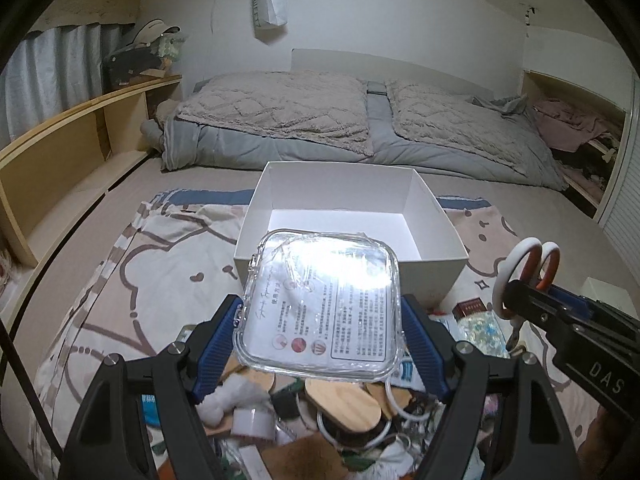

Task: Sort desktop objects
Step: 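Lift the scissors and clear case with both grippers toward the white shoebox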

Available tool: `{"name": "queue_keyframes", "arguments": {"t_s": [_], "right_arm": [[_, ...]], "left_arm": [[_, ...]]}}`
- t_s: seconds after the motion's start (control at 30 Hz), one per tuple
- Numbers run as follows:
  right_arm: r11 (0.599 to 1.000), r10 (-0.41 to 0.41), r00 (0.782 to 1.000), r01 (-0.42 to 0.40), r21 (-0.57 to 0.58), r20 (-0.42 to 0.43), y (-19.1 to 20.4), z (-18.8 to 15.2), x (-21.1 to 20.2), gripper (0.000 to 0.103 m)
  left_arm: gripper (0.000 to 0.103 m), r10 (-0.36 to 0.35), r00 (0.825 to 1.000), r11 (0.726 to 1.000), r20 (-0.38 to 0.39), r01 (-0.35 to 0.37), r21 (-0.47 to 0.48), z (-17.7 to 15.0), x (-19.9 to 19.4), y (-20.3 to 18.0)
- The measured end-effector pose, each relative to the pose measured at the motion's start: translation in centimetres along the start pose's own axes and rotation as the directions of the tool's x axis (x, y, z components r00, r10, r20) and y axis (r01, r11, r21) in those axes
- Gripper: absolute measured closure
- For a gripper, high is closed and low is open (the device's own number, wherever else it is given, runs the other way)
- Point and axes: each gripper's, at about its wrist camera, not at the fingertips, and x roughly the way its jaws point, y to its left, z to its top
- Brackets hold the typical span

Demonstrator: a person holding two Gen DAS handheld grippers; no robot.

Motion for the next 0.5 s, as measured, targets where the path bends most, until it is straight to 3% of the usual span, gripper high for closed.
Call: {"name": "queue_keyframes", "arguments": {"t_s": [0.5], "right_arm": [[1.0, 0.027, 1.0, -0.027, -0.003, 0.002, -0.7, 3.6, 3.5, 0.065]], "left_arm": [[0.025, -0.005, 0.999, 1.0, 0.039, 0.005, -0.012, 3.6, 3.4, 0.5]]}}
